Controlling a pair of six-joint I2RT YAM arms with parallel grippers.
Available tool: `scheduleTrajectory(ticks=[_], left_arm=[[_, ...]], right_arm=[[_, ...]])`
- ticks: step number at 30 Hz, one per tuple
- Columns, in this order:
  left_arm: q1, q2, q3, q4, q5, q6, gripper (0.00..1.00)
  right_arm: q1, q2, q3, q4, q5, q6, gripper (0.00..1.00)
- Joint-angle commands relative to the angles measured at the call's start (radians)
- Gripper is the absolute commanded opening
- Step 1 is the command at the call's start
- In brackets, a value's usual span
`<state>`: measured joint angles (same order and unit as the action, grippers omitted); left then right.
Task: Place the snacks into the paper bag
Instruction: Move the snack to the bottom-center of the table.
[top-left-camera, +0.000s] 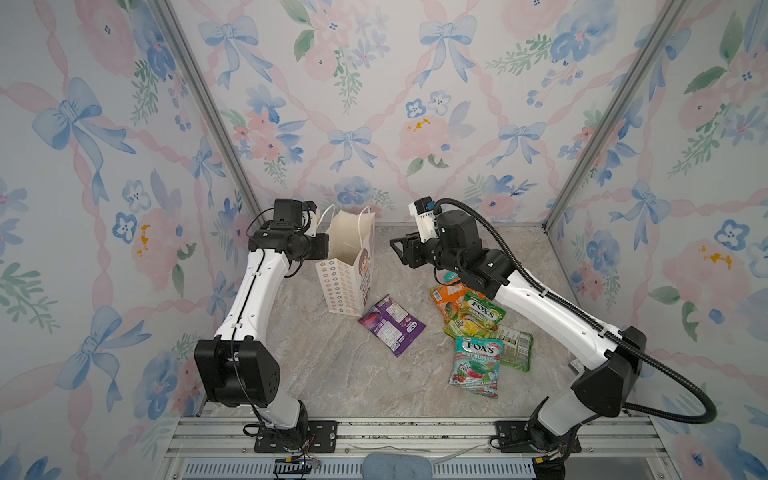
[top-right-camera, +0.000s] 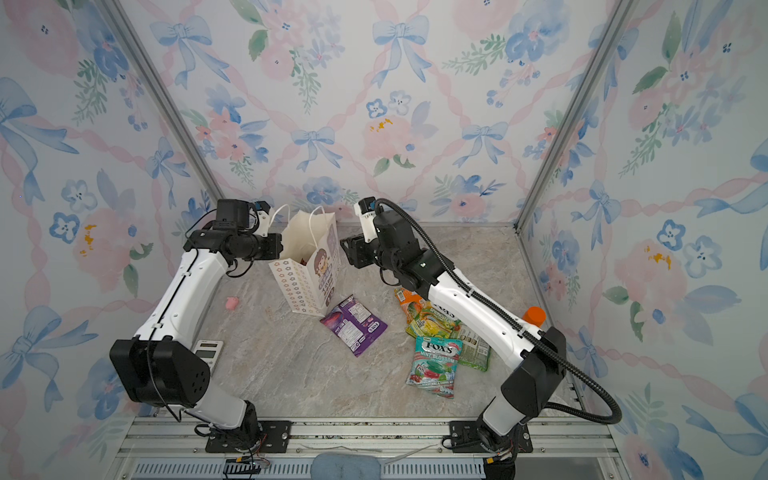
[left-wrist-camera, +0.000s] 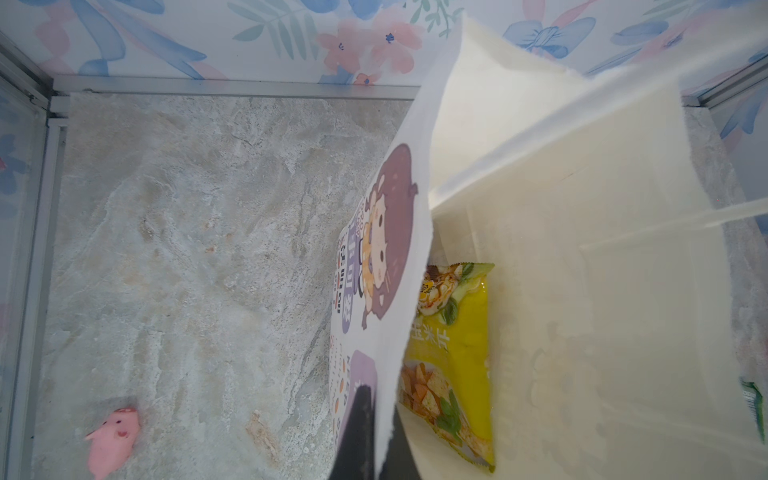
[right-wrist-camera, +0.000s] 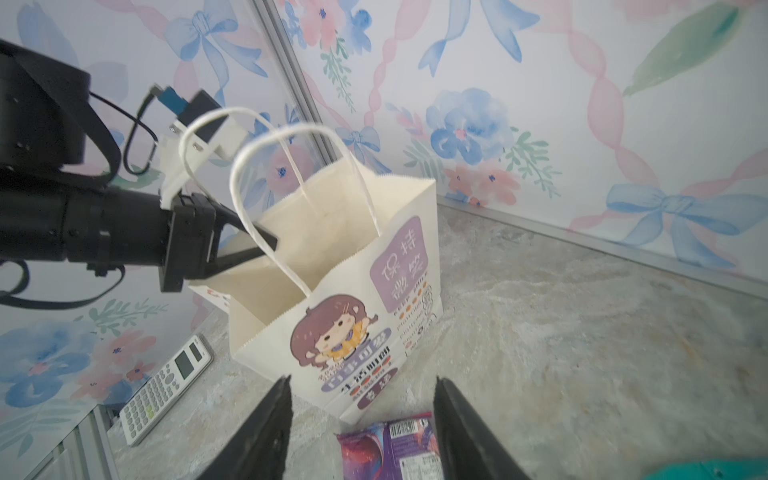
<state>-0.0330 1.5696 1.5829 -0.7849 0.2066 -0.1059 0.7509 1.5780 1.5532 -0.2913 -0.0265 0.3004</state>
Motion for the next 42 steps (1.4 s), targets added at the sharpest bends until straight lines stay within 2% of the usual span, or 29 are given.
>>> scheduleTrajectory(ticks=[1,6,12,21,25,34,42], left_arm=[[-0.001,-0.017,-0.014,0.018,-0.001,-0.006,0.00],[0.002,-0.010,-0.015,0.018,0.001,-0.007,0.00],[0.004,-0.005,-0.015,0.018,-0.010,-0.006,0.00],[0.005,0.004,-0.014,0.019,-0.014,-0.006,0.00],[0.004,0.004,-0.014,0.018,-0.011,-0.007,0.00],[0.004,0.004,-0.014,0.019,-0.010,-0.008,0.00],[0.004,0.005,-0.013,0.019,-0.010,-0.008,0.00]], right_arm=[[-0.048,-0.053,-0.148,-0.002,-0.028,0.083,0.57],[-0.144,-0.141,-0.378,-0.057,-0.062,0.211,0.57],[-0.186,-0.282,-0.584,-0.195,0.029,0.268,0.60],[-0.233,-0.516,-0.781,-0.373,0.125,0.403,0.92],[-0.256,-0.569,-0.857,-0.420,0.107,0.453,1.00],[-0.289,-0.646,-1.023,-0.351,0.005,0.555,0.98],[-0.289,-0.652,-1.149,-0.184,-0.092,0.665,0.99]])
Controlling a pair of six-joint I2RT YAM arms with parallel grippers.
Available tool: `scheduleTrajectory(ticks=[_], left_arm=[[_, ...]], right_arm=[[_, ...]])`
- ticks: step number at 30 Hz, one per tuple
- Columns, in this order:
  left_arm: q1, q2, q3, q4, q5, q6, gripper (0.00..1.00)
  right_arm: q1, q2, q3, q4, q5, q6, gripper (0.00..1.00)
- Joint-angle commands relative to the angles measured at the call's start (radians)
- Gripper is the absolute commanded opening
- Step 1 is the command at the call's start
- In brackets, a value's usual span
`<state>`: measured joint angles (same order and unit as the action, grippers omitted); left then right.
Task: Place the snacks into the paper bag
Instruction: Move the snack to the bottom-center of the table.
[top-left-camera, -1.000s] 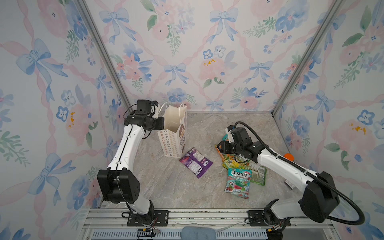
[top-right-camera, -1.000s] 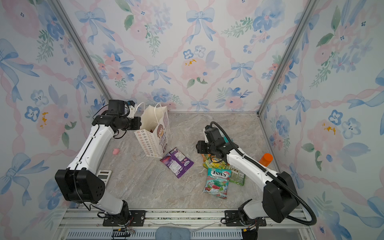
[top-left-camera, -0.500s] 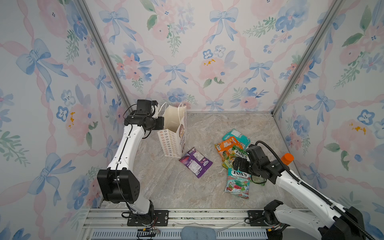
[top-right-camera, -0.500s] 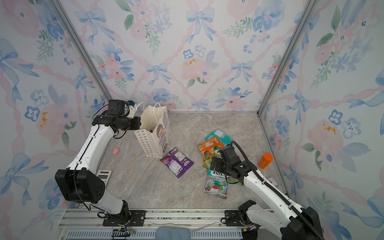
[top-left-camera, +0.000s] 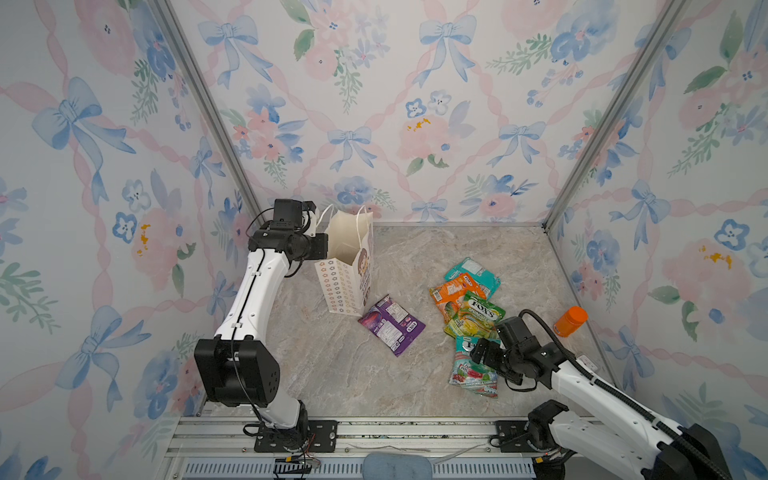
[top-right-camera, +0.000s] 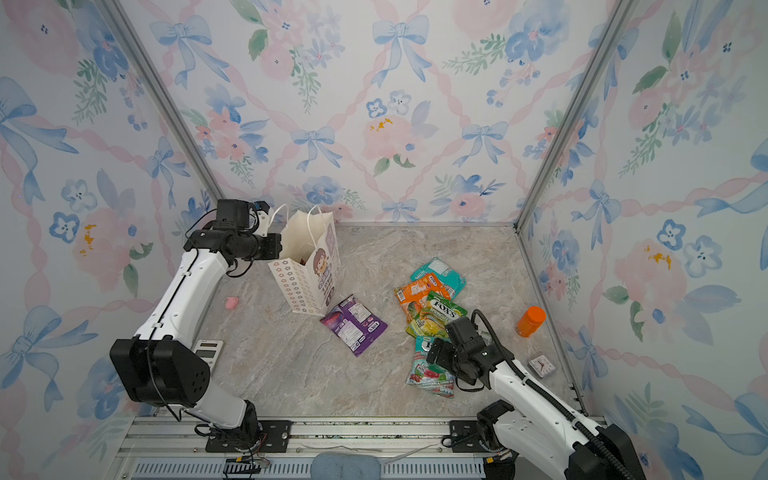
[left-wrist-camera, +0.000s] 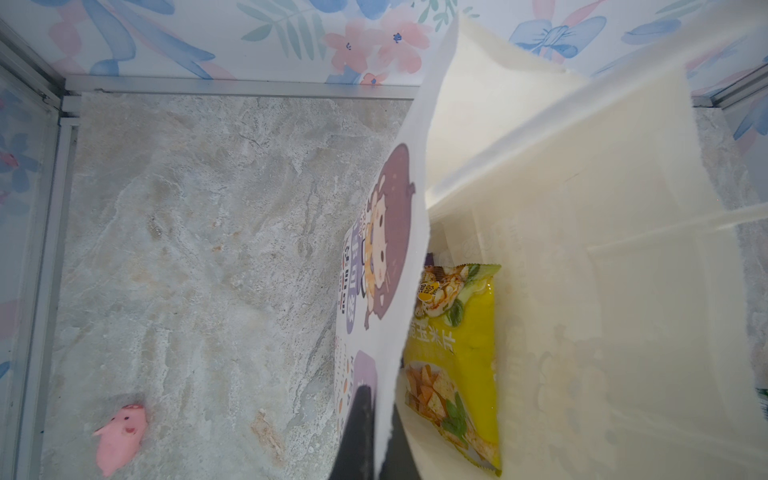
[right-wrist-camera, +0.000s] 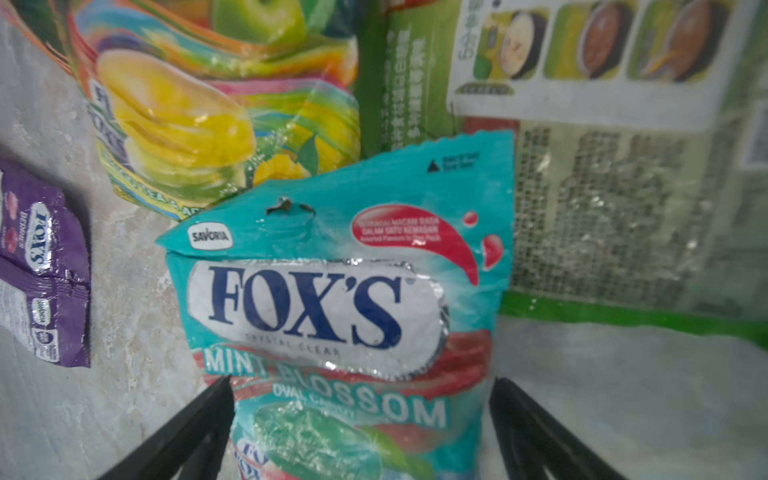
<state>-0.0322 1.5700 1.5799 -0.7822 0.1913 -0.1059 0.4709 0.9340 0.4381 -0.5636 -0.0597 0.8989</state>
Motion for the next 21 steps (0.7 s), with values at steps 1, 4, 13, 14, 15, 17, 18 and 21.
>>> scheduleTrajectory(ticks=[1,4,13,14,15,17,18,21], left_arm=[[0.004,0.004,-0.011,0.016,0.006,-0.008,0.00],[0.003,0.005,-0.010,0.017,0.008,-0.008,0.00],[0.003,0.004,-0.010,0.016,0.011,-0.008,0.00],[0.003,0.003,-0.009,0.015,0.011,-0.008,0.00],[0.003,0.004,-0.009,0.015,0.010,-0.008,0.00],[0.003,0.004,-0.009,0.015,0.012,-0.008,0.00],[0.003,0.004,-0.010,0.016,0.013,-0.008,0.00],[0.003,0.004,-0.010,0.015,0.013,-0.008,0.00]], right_arm=[[-0.008,-0.009,-0.045,0.115,-0.070,0.083,1.00],[0.001,-0.008,-0.079,0.221,-0.114,0.141,0.98],[0.119,0.074,-0.078,0.458,-0.153,0.278,0.93],[0.130,0.086,-0.071,0.469,-0.155,0.282,0.92],[0.139,0.097,-0.060,0.458,-0.153,0.271,0.93],[0.143,0.107,-0.028,0.379,-0.135,0.221,0.92],[0.140,0.108,-0.013,0.324,-0.117,0.187,0.92],[0.139,0.092,0.002,0.227,-0.069,0.105,0.89]])
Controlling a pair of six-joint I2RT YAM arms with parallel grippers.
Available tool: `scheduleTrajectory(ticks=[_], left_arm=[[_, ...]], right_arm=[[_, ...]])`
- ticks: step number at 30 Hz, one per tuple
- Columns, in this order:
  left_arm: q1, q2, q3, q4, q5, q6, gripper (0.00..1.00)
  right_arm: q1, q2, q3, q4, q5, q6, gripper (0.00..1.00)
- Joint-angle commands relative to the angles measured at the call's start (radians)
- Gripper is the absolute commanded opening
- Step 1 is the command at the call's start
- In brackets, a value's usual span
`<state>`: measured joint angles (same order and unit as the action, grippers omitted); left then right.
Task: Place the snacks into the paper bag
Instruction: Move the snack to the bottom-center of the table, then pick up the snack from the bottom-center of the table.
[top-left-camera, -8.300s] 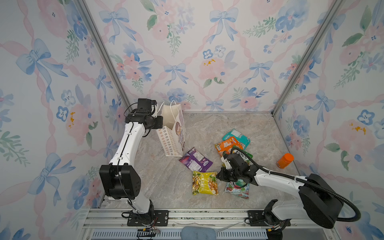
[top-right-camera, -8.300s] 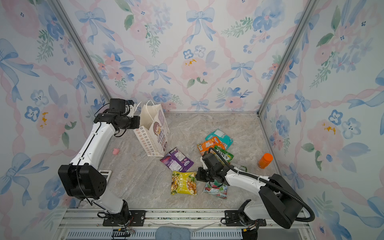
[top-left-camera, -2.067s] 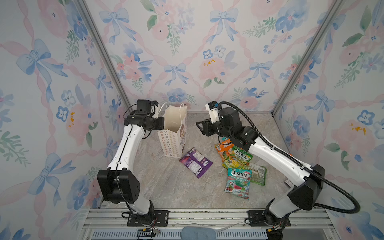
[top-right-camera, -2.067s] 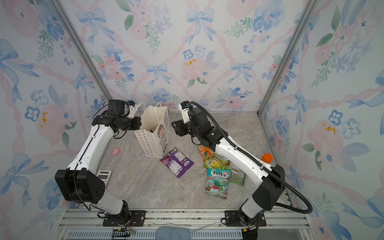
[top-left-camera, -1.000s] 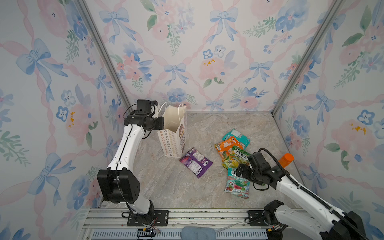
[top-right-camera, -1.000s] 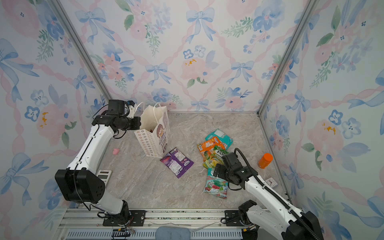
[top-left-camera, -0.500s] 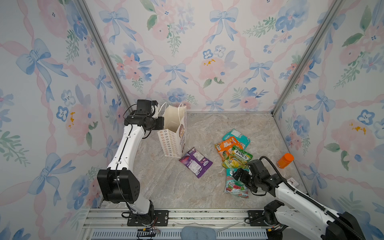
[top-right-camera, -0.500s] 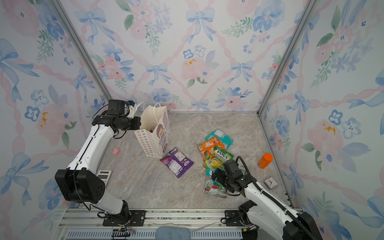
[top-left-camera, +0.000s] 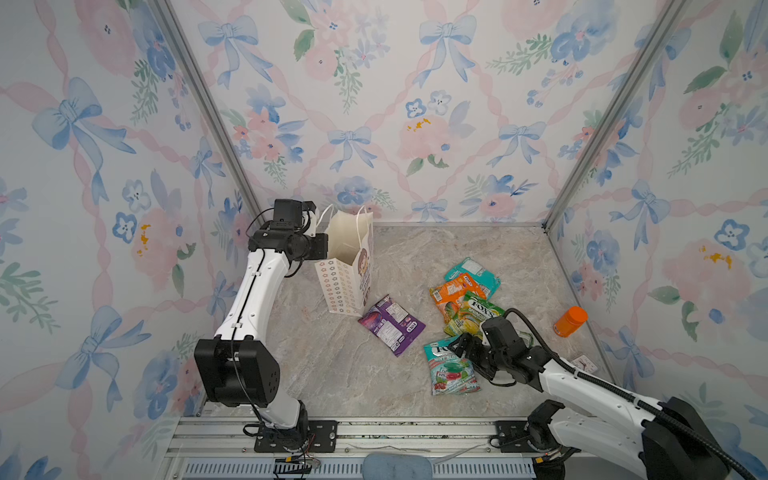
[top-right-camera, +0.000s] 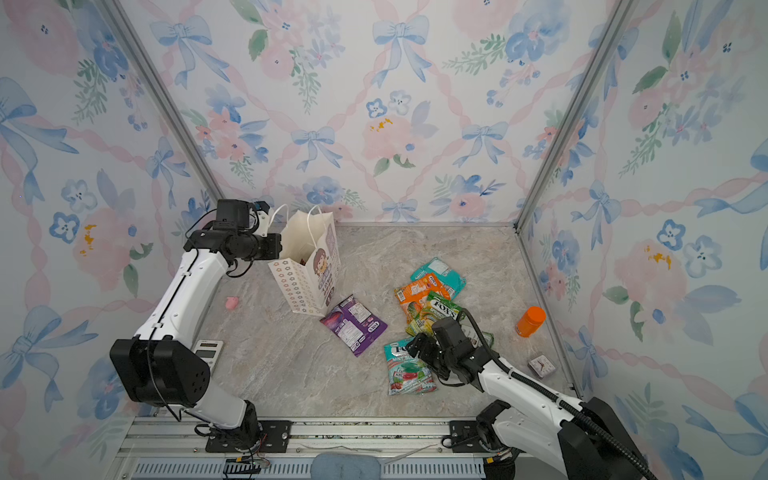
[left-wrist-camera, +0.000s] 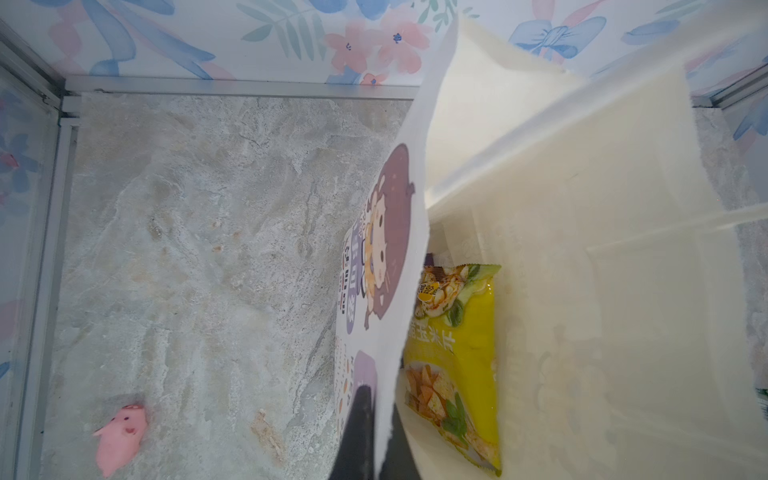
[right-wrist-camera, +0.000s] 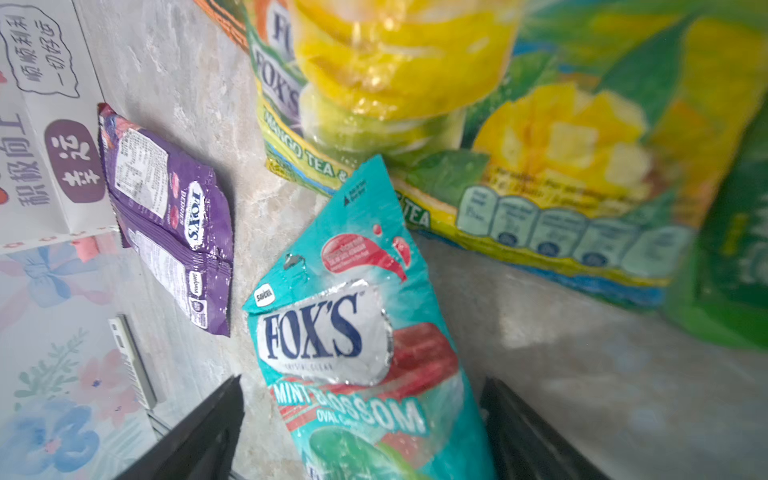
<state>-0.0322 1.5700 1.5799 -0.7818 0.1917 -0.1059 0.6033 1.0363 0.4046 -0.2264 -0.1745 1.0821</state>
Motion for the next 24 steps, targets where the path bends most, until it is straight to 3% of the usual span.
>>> scheduleTrajectory(ticks=[1,11,17,22,24], left_arm=[[0.003,0.003,-0.010,0.016,0.013,-0.008,0.00],[0.003,0.005,-0.009,0.016,0.011,-0.008,0.00],[0.003,0.005,-0.010,0.016,0.013,-0.008,0.00],[0.002,0.004,-0.010,0.015,0.011,-0.008,0.00],[0.003,0.004,-0.009,0.015,0.011,-0.008,0.00]], right_arm=[[0.005,-0.011,0.032,-0.125,0.048,-0.100,0.87],[0.010,0.034,-0.016,-0.083,-0.017,-0.166,0.58],[0.030,0.039,-0.012,-0.049,-0.027,-0.158,0.33],[0.031,0.004,0.019,-0.066,-0.017,-0.159,0.01],[0.032,-0.015,0.048,-0.082,-0.009,-0.162,0.00]])
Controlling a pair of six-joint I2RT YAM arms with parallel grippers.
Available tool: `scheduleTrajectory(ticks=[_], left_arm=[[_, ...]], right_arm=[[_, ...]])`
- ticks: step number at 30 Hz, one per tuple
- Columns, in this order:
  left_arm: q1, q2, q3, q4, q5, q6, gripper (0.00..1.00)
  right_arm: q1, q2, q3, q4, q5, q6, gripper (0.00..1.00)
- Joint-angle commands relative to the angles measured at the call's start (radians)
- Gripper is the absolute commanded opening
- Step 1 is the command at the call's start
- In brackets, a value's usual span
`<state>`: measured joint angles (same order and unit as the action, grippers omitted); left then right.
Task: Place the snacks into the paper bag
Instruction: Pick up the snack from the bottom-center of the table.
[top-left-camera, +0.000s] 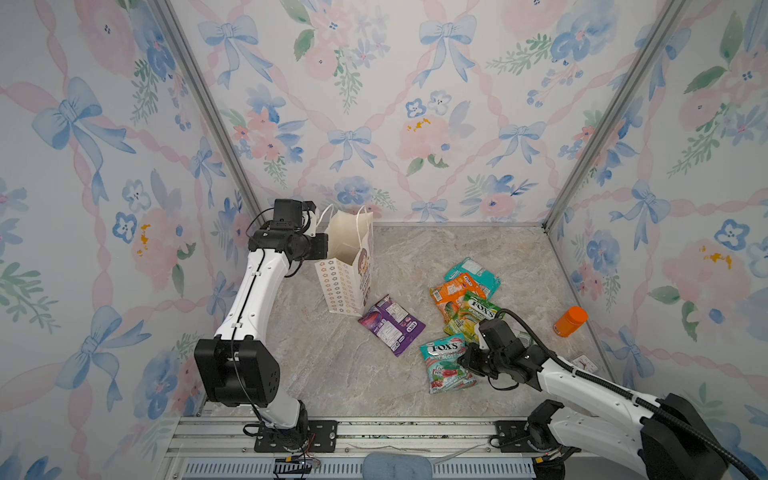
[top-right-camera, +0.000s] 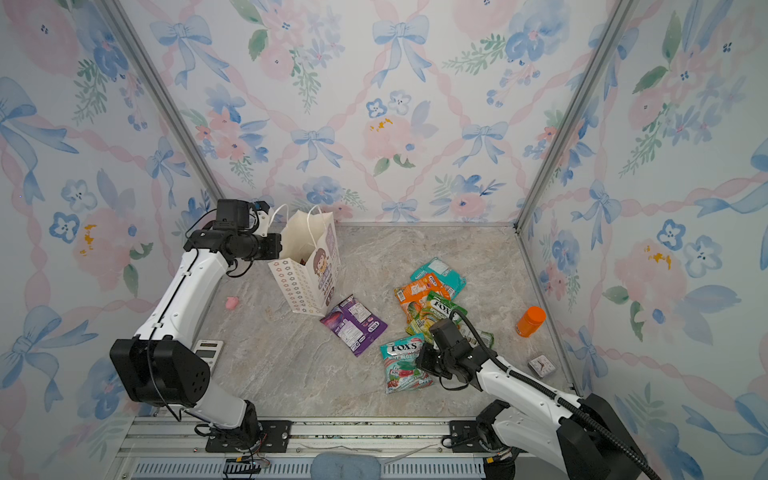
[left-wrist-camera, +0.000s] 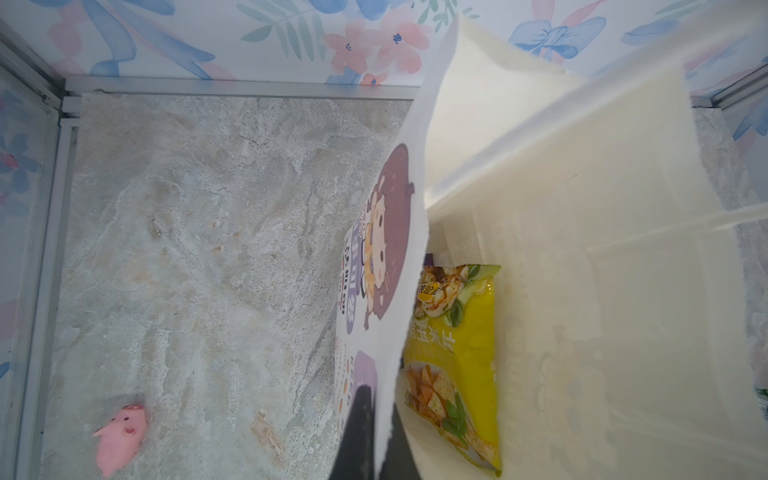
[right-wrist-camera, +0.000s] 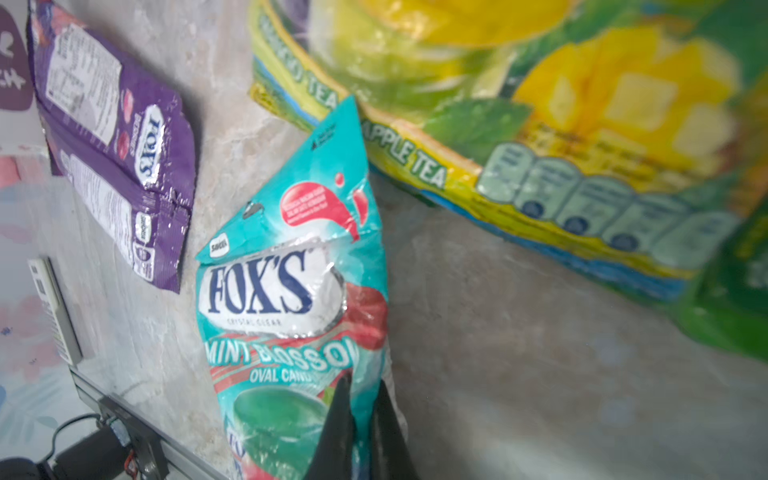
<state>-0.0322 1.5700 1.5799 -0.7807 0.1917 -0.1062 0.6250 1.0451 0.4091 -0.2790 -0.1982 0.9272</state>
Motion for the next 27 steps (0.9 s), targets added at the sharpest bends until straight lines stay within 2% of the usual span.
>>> scheduleTrajectory(ticks=[1,6,11,17,20,27], left_arm=[[0.003,0.004,-0.010,0.014,0.012,-0.008,0.00],[0.003,0.004,-0.009,0.014,0.015,-0.008,0.00],[0.002,0.004,-0.008,0.014,0.018,-0.009,0.00],[0.002,0.005,-0.010,0.014,0.025,-0.011,0.00],[0.000,0.006,-0.008,0.014,0.028,-0.010,0.00],[-0.001,0.010,-0.008,0.015,0.031,-0.012,0.00]], right_arm=[[0.011,-0.030,0.062,-0.041,0.019,-0.013,0.00],[0.020,-0.045,0.208,-0.118,0.043,-0.059,0.00],[0.022,-0.004,0.367,-0.118,0.073,-0.100,0.00],[0.045,0.130,0.631,-0.114,0.133,-0.213,0.00],[0.050,0.208,0.754,-0.054,0.153,-0.257,0.00],[0.072,0.386,1.068,0.024,0.137,-0.381,0.00]])
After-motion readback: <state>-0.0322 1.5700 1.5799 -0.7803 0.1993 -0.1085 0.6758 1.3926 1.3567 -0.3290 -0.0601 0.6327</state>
